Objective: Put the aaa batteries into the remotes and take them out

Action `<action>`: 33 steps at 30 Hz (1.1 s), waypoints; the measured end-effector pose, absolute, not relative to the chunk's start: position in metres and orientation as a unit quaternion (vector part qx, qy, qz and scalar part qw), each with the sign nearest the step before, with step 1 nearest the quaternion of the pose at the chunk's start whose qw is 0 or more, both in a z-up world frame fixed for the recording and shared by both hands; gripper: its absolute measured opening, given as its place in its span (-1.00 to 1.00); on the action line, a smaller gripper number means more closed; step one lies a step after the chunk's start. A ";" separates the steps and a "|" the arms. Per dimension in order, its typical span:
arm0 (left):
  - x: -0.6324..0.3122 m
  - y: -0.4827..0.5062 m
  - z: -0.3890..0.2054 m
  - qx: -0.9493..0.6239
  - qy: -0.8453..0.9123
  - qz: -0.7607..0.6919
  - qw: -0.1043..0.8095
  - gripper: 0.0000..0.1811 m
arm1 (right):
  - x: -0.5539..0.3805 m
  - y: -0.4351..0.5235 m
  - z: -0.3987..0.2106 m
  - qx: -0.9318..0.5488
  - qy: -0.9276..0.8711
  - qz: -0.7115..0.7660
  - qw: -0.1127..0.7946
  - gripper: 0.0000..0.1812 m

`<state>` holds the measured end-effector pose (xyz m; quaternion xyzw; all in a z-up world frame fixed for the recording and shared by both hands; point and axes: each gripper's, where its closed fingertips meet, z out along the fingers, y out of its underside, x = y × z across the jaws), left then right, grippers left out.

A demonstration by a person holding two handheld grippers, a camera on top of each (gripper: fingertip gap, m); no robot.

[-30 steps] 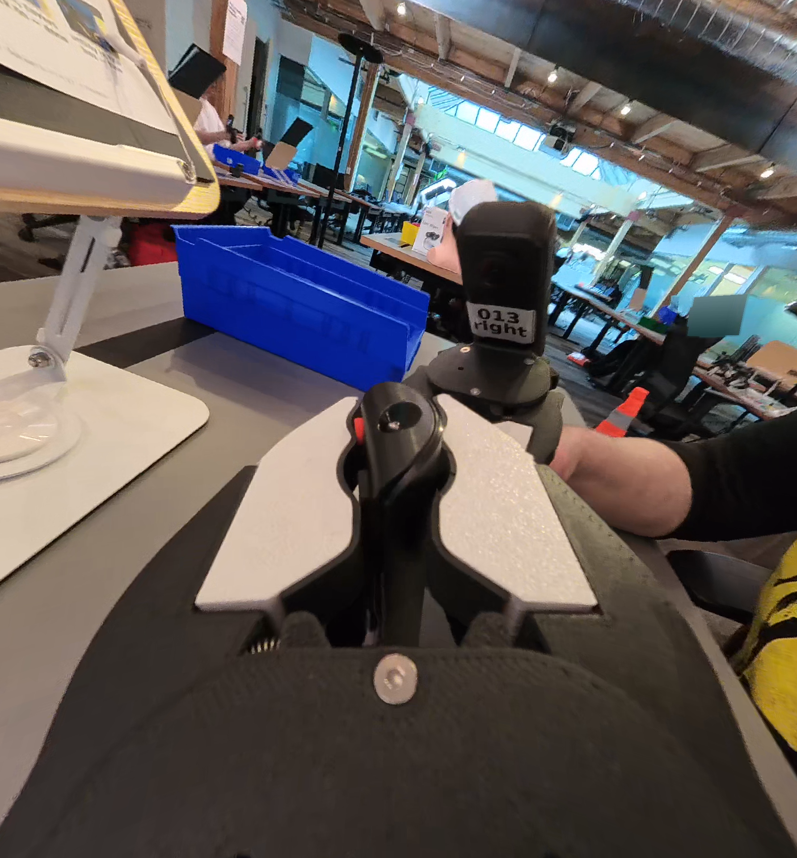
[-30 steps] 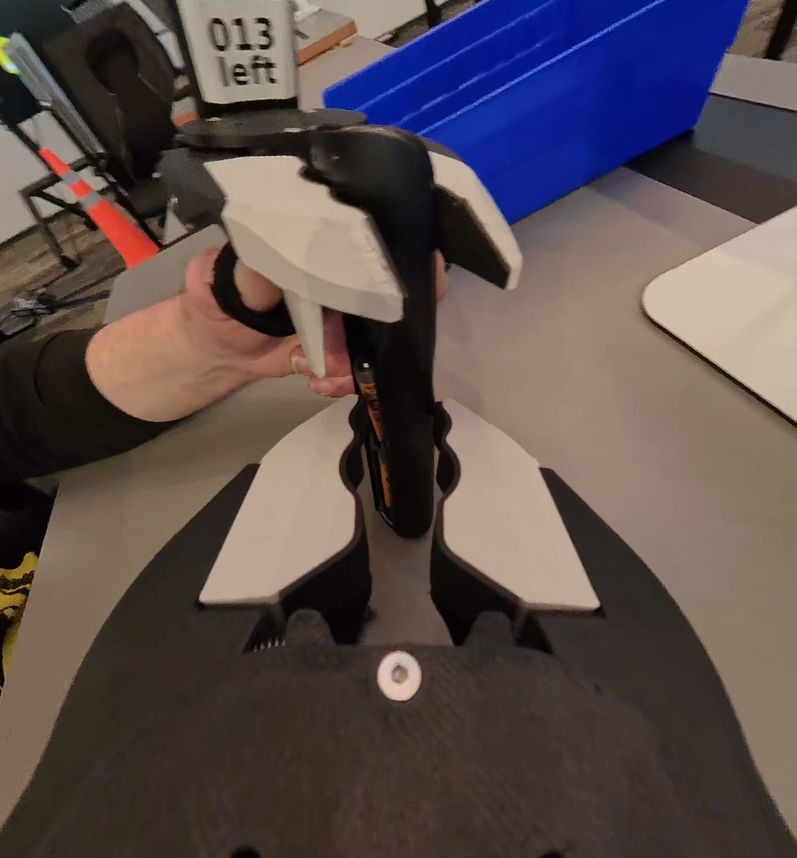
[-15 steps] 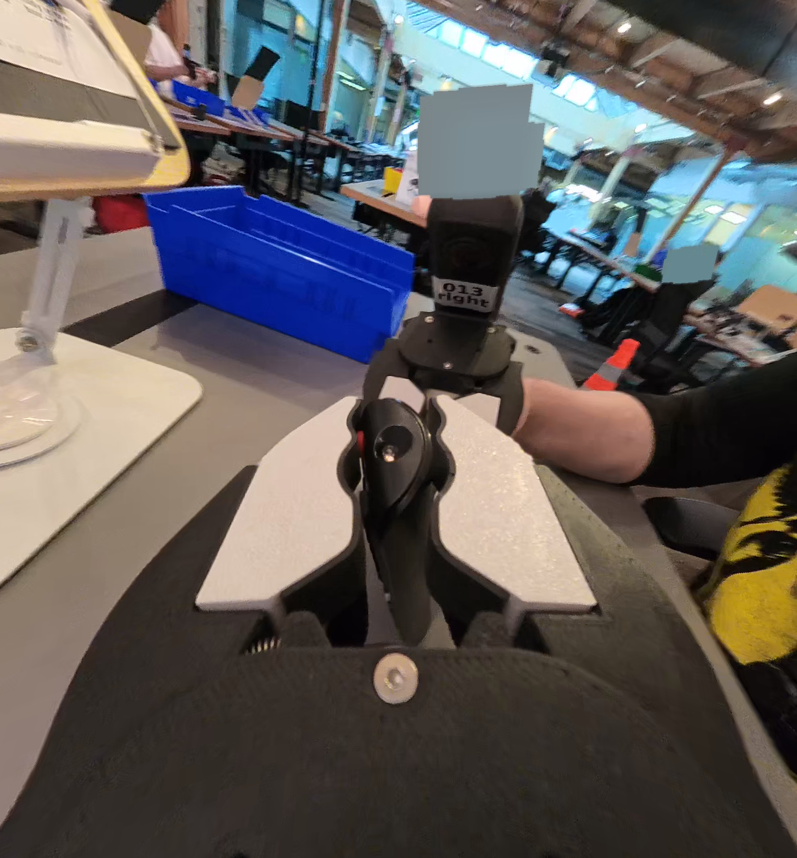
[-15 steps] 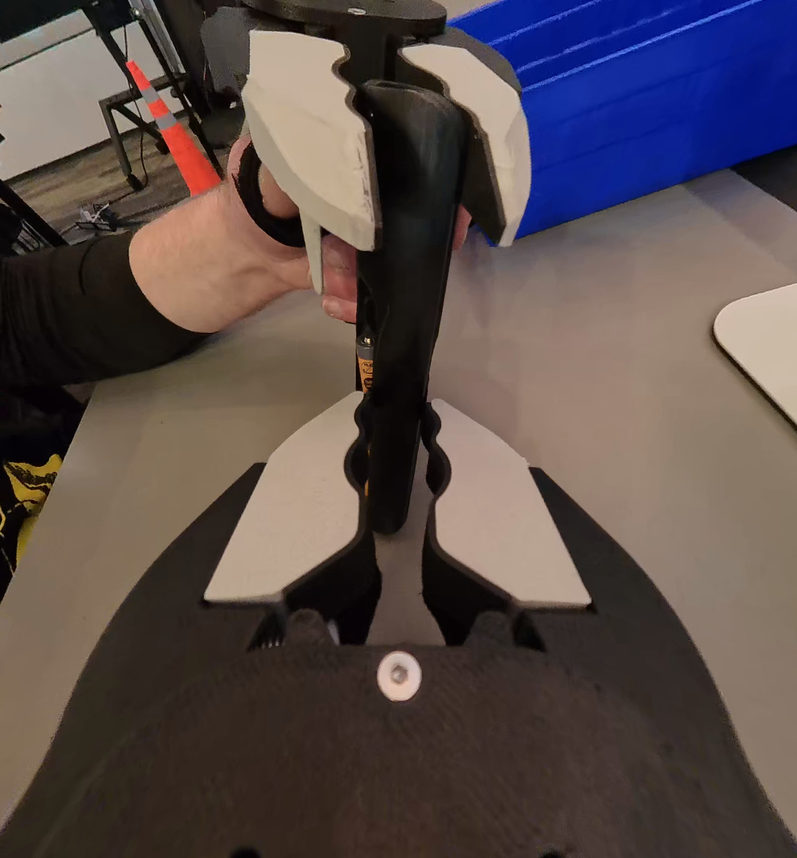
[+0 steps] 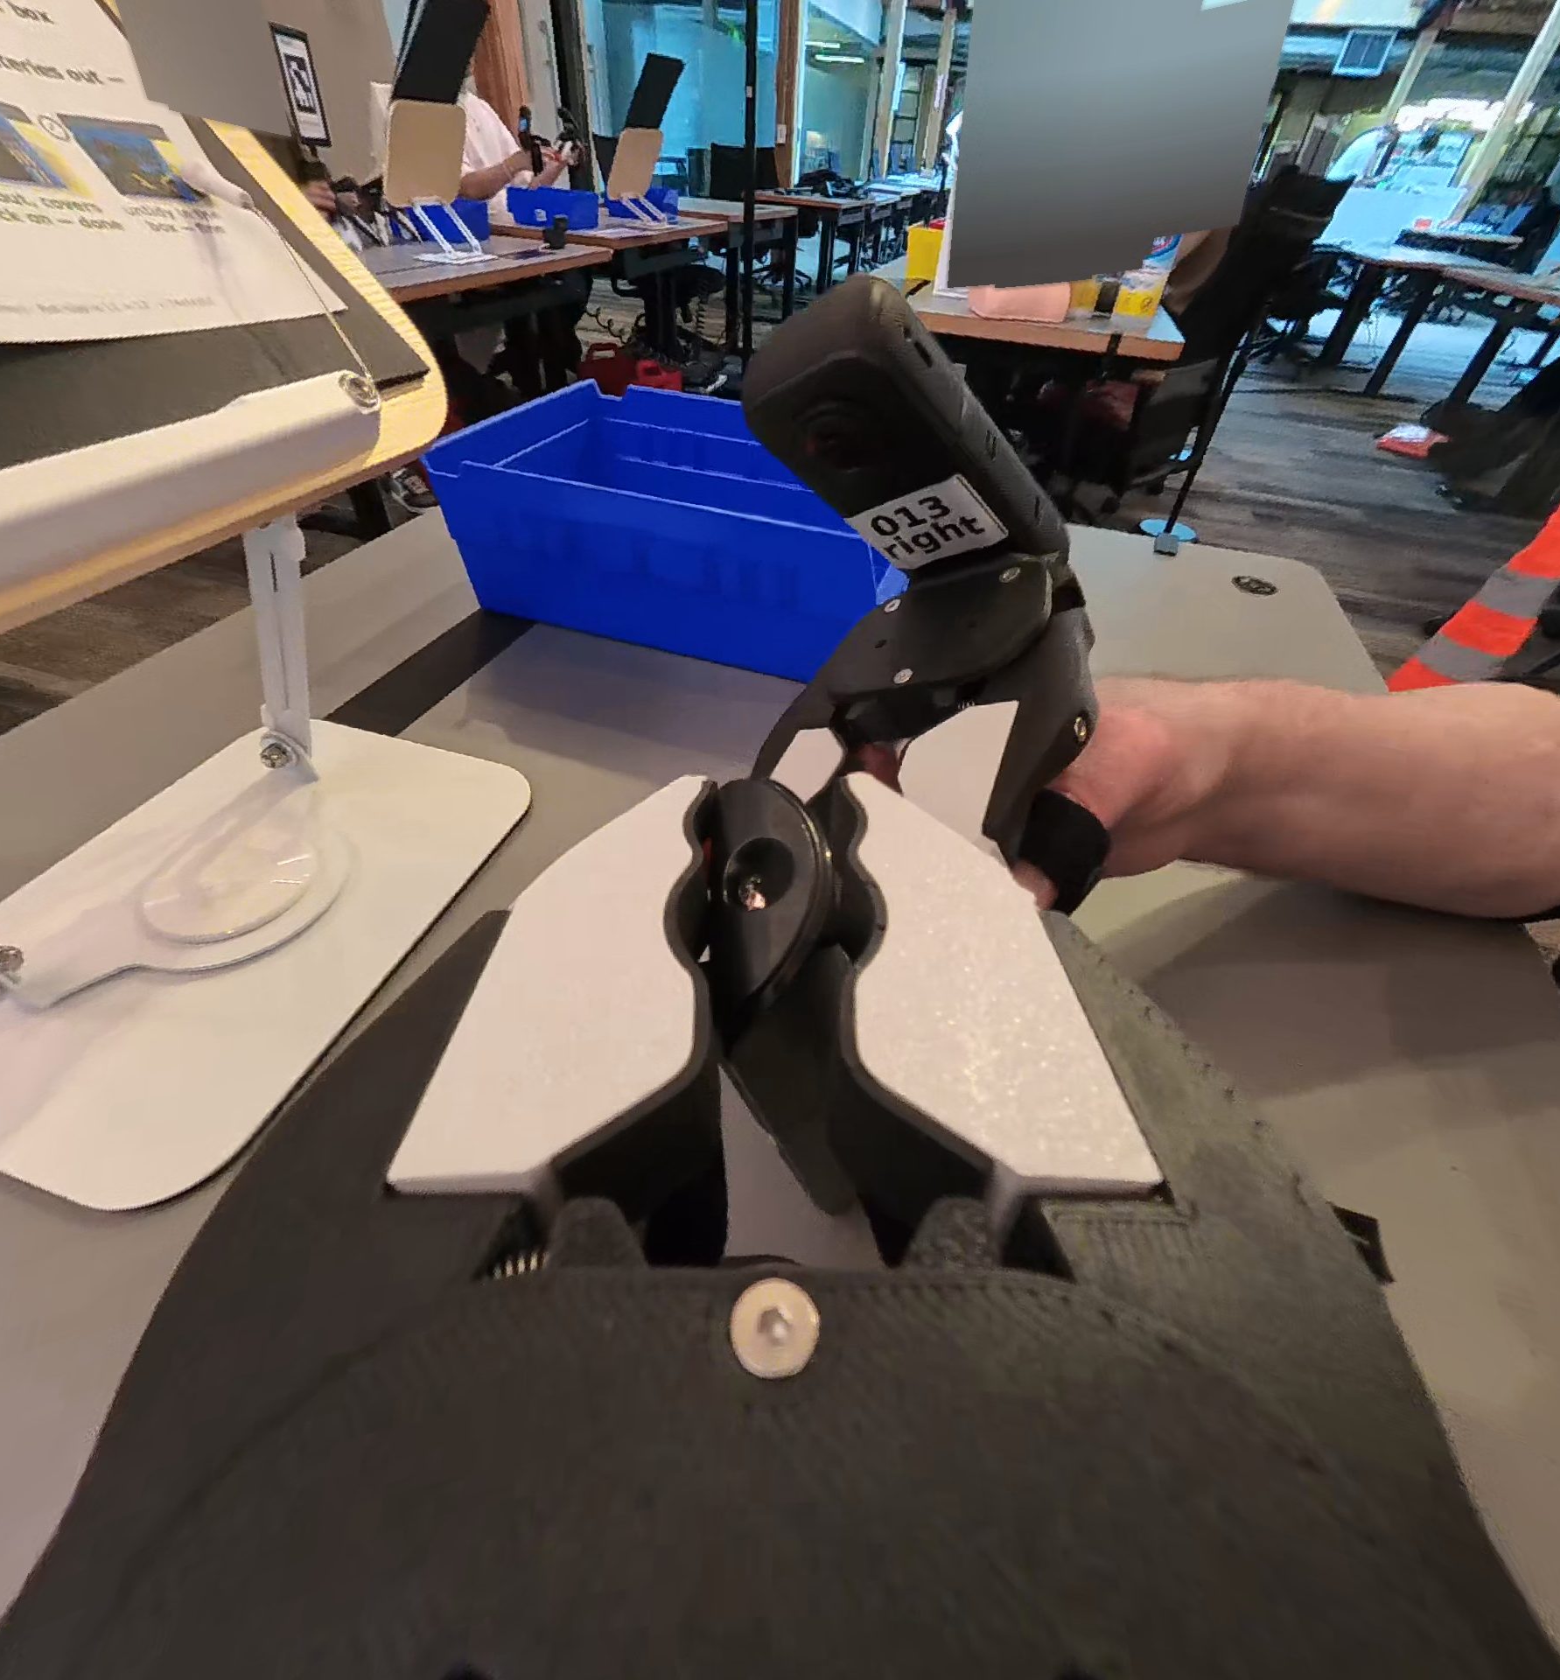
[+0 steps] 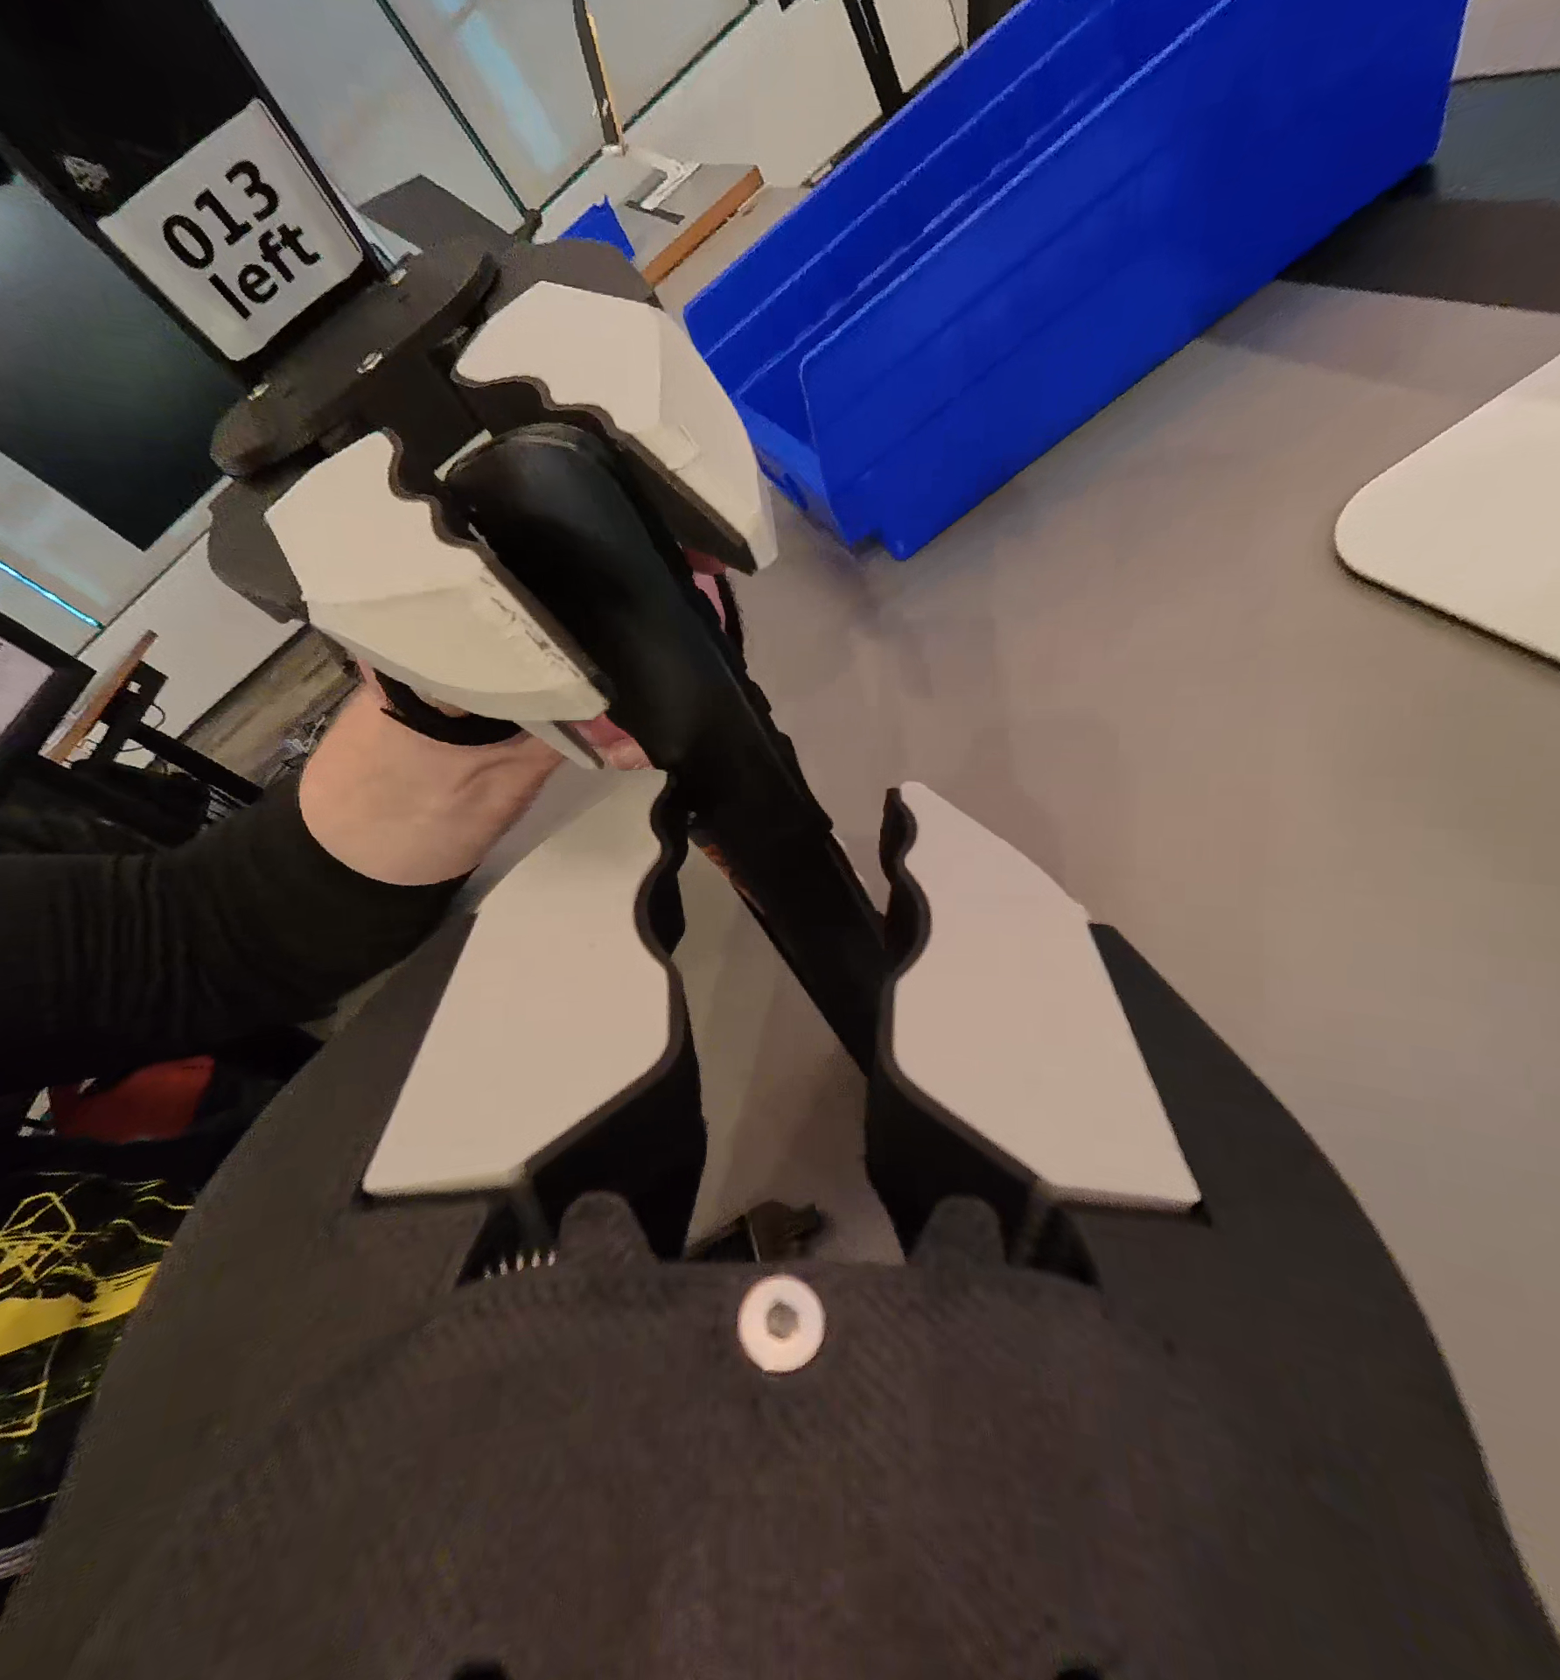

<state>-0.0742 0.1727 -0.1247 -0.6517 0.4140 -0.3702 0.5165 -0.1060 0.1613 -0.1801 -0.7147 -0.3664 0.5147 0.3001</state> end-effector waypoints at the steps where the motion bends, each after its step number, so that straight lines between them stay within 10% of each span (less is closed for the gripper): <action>1: -0.074 0.173 -0.125 -0.651 0.418 -0.361 0.520 -0.74 | -0.106 0.159 -0.180 -0.718 -0.369 0.513 0.292 -0.57; 33: -0.077 0.238 -0.137 -0.690 0.328 -0.365 0.532 -0.74 | -0.071 0.186 -0.236 -0.762 -0.411 0.417 0.278 -0.51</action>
